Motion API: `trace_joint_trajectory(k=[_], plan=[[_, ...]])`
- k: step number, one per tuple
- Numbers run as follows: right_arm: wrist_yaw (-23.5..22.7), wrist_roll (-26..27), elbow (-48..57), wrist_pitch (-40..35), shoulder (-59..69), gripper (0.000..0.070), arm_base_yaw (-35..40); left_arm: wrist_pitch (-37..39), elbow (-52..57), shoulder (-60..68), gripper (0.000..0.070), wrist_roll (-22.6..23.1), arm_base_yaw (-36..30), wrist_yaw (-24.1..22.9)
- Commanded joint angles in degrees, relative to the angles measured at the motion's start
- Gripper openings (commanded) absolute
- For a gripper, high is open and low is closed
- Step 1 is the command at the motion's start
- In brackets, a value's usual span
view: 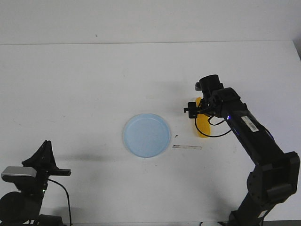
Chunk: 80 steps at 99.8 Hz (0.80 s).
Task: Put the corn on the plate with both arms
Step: 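Lower the right gripper and close it around the corn cob, then lift the corn cob and carry it over the plate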
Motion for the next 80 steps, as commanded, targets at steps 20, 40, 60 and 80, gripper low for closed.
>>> trace_joint_trajectory(k=[20,40,60,80], plan=[[0.4,-0.5,1.2,0.2,3.7,0.0572,0.3,0.9,0.4,0.0,0.0001,0.3,0.0,-0.2],[0.2,-0.1,1.1,-0.3,6.1,0.0571,0.2,0.9,0.4,0.0,0.0001,0.3,0.0,-0.2],[-0.1,0.4,1.1,-0.2,7.1,0.053,-0.4,0.9,0.4,0.0,0.0001,0.3,0.0,-0.1],[-1.7,1.3,1.1,-0.2,7.1,0.0318,-0.7,0.9,0.4,0.0,0.0001,0.3,0.0,-0.1]])
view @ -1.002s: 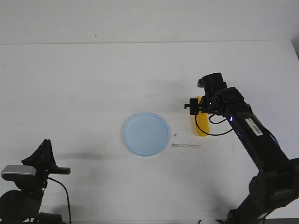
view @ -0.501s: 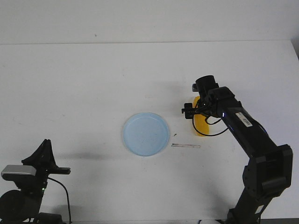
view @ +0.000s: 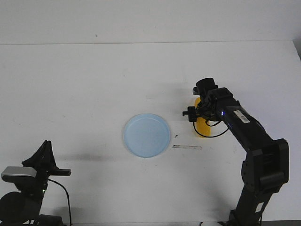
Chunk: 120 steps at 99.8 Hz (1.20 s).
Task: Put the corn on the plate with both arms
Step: 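Lift the corn cob and carry it over the plate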
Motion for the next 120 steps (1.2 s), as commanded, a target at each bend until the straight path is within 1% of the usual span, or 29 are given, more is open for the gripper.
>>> trace_joint_trajectory(k=[1,24,48,53,62,68,76,84,91,98,105,120], plan=[[-0.4,1.0,1.1,0.2,1.4,0.0318,0.1,0.9,0.4,0.0,0.0001,0.3,0.0,-0.2],[-0.3,1.0,1.1,0.5,1.3,0.0319,0.2,0.9,0.4,0.0,0.0001,0.3,0.0,-0.2],[0.0,0.6,2.8,0.5,-1.9,0.0319,1.5,0.9,0.4,0.0,0.0001,0.3,0.0,-0.2],[-0.1,-0.9,3.5,0.6,-2.6,0.0319,2.6,0.9,0.4,0.0,0.0001,0.3,0.0,-0.2],[-0.2,-5.6,4.7,1.2,-3.3,0.0319,5.6,0.9,0.4,0.0,0.0001,0.3,0.0,-0.2],[-0.6,-7.7,5.0,2.0,-3.3,0.0319,7.7,0.9,0.4,0.0,0.0001,0.3,0.0,-0.2],[-3.8,-9.8,5.0,3.6,-3.3,0.0319,10.6,0.9,0.4,0.0,0.0001,0.3,0.0,-0.2],[-9.1,-10.8,5.0,5.0,-3.3,0.0319,13.6,0.9,0.4,0.0,0.0001,0.3,0.0,-0.2],[-13.4,-11.0,5.0,6.5,-3.3,0.0319,16.2,0.9,0.4,0.0,0.0001,0.3,0.0,-0.2],[-16.5,-11.0,5.0,7.9,-3.3,0.0319,18.8,0.9,0.4,0.0,0.0001,0.3,0.0,-0.2],[-17.6,-10.7,5.0,8.6,-3.3,0.0319,20.7,0.9,0.4,0.0,0.0001,0.3,0.0,-0.2],[-18.2,-9.3,5.0,9.4,-2.3,0.0322,24.2,0.9,0.4,0.0,0.0001,0.3,0.0,-0.2]])
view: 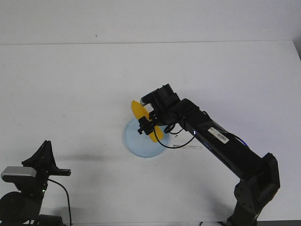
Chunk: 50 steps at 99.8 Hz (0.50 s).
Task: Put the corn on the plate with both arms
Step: 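Lift the corn cob and carry it over the plate, then lower the corn cob onto the plate and open the right gripper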
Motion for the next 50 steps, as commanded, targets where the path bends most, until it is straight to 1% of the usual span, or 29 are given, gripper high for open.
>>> trace_joint_trajectory(k=[1,32,50], plan=[[-0.2,0.8,1.0,0.4,2.2,0.0322,1.2,0.9,0.4,0.0,0.0001,0.3,0.0,-0.1],[0.0,2.4,1.0,-3.8,6.8,0.0322,2.3,0.9,0.4,0.0,0.0001,0.3,0.0,-0.1],[0.0,2.4,1.0,-3.7,8.2,0.0322,2.1,0.9,0.4,0.0,0.0001,0.3,0.0,-0.1]])
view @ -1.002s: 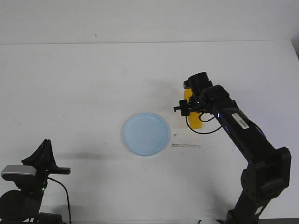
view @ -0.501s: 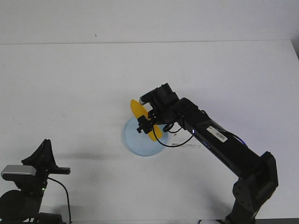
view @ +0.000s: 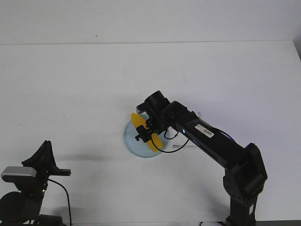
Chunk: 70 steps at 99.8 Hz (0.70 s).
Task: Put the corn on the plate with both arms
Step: 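Lower the corn cob onto the plate and open the right gripper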
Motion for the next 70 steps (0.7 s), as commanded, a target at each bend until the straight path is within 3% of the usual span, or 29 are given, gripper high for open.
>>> trace_joint_trajectory(k=[1,20,35,49,61,70], plan=[[0.0,0.5,1.0,0.3,2.0,0.0322,0.5,0.9,0.4,0.0,0.0001,0.3,0.0,-0.2],[0.2,0.3,1.0,0.2,2.1,0.0327,0.5,0.9,0.4,0.0,0.0001,0.3,0.0,-0.2],[4.6,0.4,1.0,0.1,2.1,0.037,0.5,0.9,0.4,0.0,0.0001,0.3,0.0,-0.2],[4.5,0.4,1.0,0.2,2.1,0.0372,0.5,0.9,0.4,0.0,0.0001,0.3,0.0,-0.2],[4.5,0.5,1.0,0.3,2.1,0.0429,0.6,0.9,0.4,0.0,0.0001,0.3,0.0,-0.2],[4.5,0.5,1.0,0.4,2.1,0.0431,0.6,0.9,0.4,0.0,0.0001,0.3,0.0,-0.2]])
